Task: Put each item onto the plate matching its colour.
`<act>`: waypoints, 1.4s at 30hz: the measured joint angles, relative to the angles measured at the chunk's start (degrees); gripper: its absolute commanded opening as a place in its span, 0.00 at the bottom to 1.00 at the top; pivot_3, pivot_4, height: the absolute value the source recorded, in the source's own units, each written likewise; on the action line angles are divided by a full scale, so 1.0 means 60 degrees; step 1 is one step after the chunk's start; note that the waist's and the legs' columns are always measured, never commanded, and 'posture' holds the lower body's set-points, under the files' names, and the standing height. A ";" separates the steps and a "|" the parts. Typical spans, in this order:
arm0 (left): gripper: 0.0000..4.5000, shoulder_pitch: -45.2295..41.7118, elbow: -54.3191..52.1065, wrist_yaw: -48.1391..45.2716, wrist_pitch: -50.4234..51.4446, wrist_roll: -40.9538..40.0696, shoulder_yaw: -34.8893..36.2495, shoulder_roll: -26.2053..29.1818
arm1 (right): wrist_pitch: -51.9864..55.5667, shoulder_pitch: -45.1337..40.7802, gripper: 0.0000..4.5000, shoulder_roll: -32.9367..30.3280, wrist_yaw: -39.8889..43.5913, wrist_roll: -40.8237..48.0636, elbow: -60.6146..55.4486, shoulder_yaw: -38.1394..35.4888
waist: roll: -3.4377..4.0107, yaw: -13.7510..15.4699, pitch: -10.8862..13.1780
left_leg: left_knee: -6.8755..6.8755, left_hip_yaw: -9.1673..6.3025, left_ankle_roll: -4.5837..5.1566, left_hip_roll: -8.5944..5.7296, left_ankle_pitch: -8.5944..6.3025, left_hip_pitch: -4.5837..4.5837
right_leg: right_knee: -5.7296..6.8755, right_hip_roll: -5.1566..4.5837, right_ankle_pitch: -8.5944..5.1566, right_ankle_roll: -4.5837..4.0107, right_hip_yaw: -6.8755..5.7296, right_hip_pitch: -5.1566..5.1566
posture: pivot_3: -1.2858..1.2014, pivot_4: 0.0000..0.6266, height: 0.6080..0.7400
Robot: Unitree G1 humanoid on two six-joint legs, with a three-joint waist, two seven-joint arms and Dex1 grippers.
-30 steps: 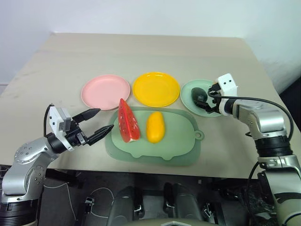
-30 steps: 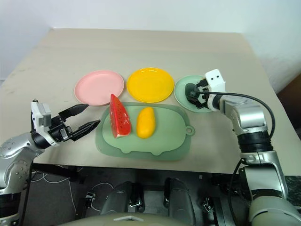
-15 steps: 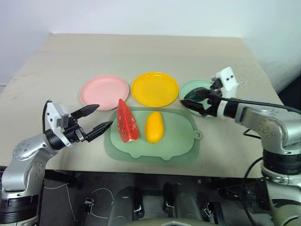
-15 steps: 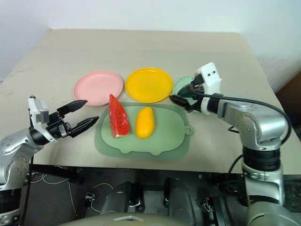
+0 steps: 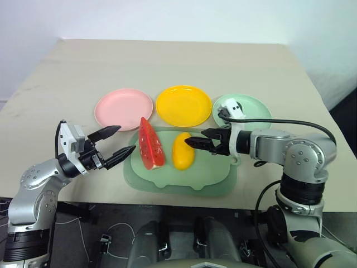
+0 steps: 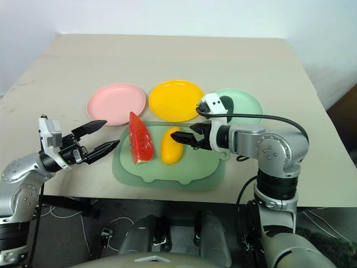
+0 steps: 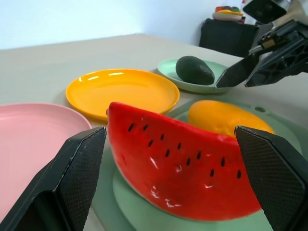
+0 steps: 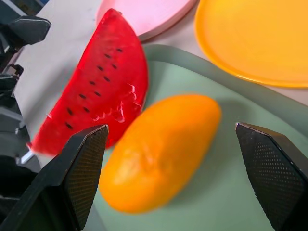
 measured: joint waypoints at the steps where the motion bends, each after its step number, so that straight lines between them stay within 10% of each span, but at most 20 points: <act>1: 1.00 0.0000 0.0015 -0.0008 -0.0002 0.0000 -0.0001 0.0000 | 0.0000 -0.0004 0.99 0.0104 -0.0166 0.0037 0.0179 0.0029 | 0.0000 -0.0005 0.0000 | 0.0000 0.0003 0.0000 0.0000 0.0000 -0.0001 | 0.0000 0.0000 0.0001 0.0000 0.0001 0.0000 | 0.52 0.24 0.67; 20: 1.00 0.0014 0.0033 -0.0142 -0.0013 0.0003 -0.0025 0.0000 | 0.0002 -0.0411 0.99 0.0776 -0.1670 0.0450 0.1367 0.2024 | -0.0001 -0.0048 -0.0001 | -0.0043 0.0022 -0.0030 0.0000 0.0019 -0.0006 | 0.0009 0.0007 0.0012 0.0019 0.0012 -0.0041 | 0.52 0.24 0.67; 24: 1.00 0.0007 0.0033 -0.0128 -0.0007 0.0002 -0.0028 0.0000 | -0.0009 -0.0414 0.75 0.0422 -0.1527 0.0132 0.1039 0.2288 | -0.0002 -0.0028 -0.0002 | -0.0043 0.0022 -0.0030 -0.0002 0.0019 -0.0006 | 0.0007 0.0005 0.0012 0.0019 0.0012 -0.0040 | 0.52 0.24 0.67; 33: 1.00 -0.0015 -0.0022 0.0088 0.0066 -0.0002 -0.0038 0.0001 | -0.0387 -0.1175 0.74 -0.0168 -0.0677 -0.0064 0.0934 0.1557 | -0.0003 -0.0034 -0.0003 | -0.0043 0.0023 -0.0030 -0.0001 0.0020 -0.0007 | 0.0009 0.0007 0.0012 0.0020 0.0013 -0.0045 | 0.52 0.24 0.67; 42: 1.00 -0.0004 -0.0480 0.0482 0.0252 -0.0015 -0.0071 -0.0015 | -0.4059 -0.2818 0.74 -0.0609 0.0535 -0.2189 0.5261 0.2467 | -0.0004 -0.0112 -0.0003 | -0.0046 0.0039 -0.0032 -0.0001 0.0025 -0.0002 | 0.0019 0.0013 0.0013 0.0023 0.0015 -0.0044 | 0.52 0.24 0.67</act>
